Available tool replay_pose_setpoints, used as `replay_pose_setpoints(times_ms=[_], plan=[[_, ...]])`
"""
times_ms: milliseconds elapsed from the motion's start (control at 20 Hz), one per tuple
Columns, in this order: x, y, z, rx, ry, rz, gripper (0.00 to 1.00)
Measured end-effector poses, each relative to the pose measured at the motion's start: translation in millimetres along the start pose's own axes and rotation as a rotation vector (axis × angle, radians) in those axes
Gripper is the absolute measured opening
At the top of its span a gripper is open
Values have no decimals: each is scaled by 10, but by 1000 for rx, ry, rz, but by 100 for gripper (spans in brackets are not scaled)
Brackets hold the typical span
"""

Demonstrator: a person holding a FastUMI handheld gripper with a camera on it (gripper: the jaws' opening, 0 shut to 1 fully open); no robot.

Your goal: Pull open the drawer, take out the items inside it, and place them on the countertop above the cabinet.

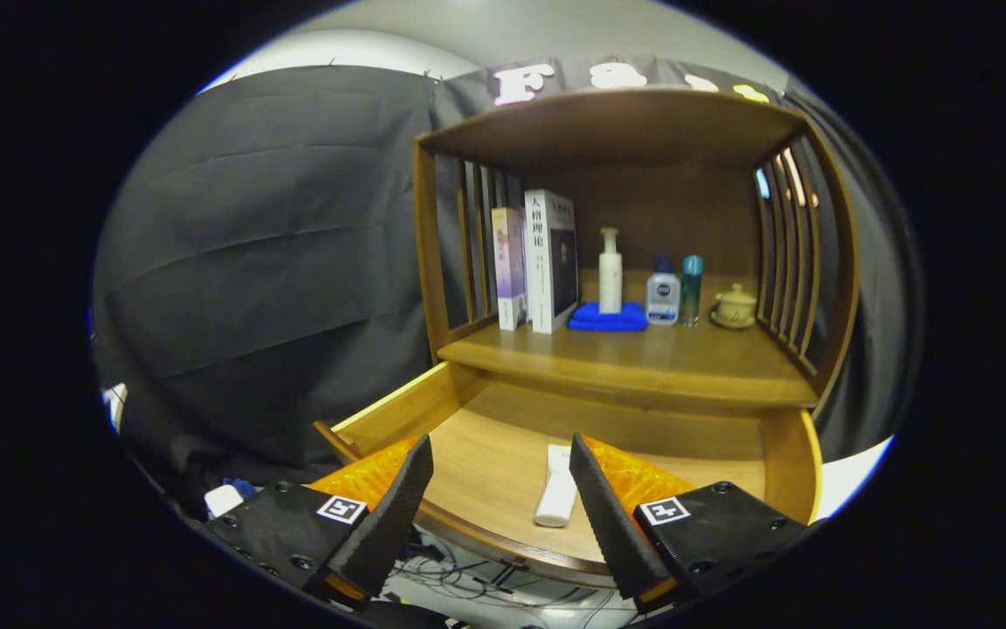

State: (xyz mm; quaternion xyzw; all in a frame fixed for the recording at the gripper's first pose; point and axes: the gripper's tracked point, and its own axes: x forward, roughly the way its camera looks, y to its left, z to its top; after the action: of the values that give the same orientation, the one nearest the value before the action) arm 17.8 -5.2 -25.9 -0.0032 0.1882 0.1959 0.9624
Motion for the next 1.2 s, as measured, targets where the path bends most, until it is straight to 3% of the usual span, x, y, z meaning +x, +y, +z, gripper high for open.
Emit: replay_pose_setpoints(times_ms=[250, 700, 1200], plan=[[351, -312, 24, -53, 103, -12, 99], [900, -377, -275, -137, 405, 56, 100], [1235, -584, -844, -86, 660, 40, 99]])
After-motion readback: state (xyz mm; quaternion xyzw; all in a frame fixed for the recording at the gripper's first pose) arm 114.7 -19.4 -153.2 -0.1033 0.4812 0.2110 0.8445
